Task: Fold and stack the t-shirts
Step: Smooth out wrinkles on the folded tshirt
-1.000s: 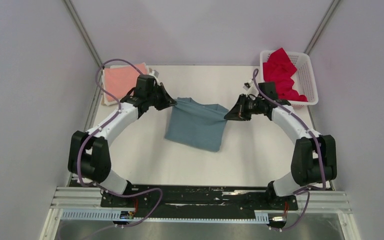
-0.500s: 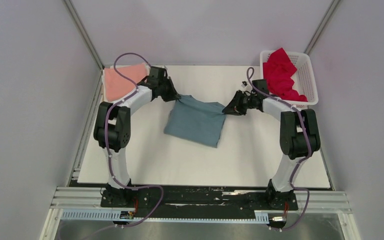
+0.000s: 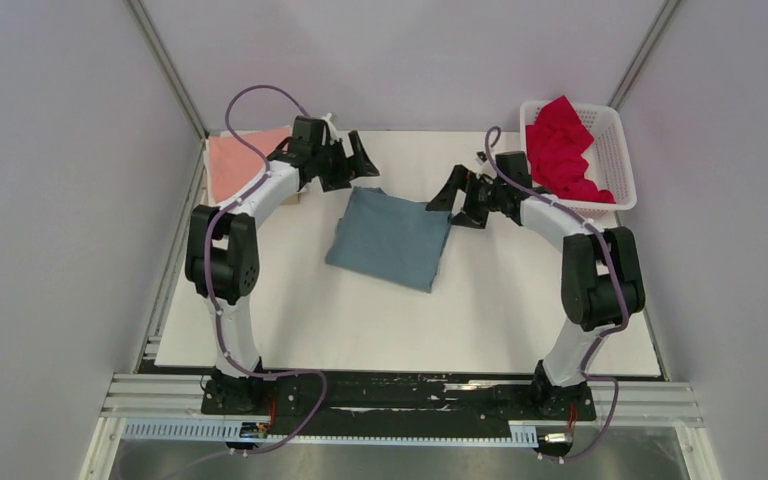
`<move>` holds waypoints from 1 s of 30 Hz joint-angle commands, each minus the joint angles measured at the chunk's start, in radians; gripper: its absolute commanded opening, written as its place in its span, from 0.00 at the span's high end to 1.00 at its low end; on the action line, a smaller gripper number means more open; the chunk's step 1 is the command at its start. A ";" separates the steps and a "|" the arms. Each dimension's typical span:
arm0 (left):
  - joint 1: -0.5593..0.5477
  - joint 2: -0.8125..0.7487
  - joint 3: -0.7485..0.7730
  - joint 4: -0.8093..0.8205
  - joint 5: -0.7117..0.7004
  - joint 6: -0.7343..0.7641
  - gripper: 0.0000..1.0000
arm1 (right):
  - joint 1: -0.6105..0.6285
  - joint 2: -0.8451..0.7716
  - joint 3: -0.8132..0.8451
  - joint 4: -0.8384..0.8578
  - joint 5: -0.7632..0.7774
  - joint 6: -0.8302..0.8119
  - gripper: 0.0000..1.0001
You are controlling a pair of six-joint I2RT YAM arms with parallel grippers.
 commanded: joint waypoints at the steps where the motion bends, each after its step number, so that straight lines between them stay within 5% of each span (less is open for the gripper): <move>1: -0.042 -0.035 0.015 0.024 0.131 0.034 0.00 | 0.089 -0.016 -0.006 0.140 -0.064 0.027 0.00; 19: -0.018 0.376 0.323 -0.158 0.038 0.018 0.00 | 0.043 0.329 0.130 0.195 0.054 0.077 0.00; 26: -0.014 0.253 0.107 -0.098 0.033 -0.037 0.00 | 0.016 0.325 0.115 0.173 0.025 0.026 0.00; 30: -0.015 0.143 0.123 -0.148 -0.026 -0.016 0.00 | 0.016 0.206 0.151 0.069 0.068 -0.059 0.00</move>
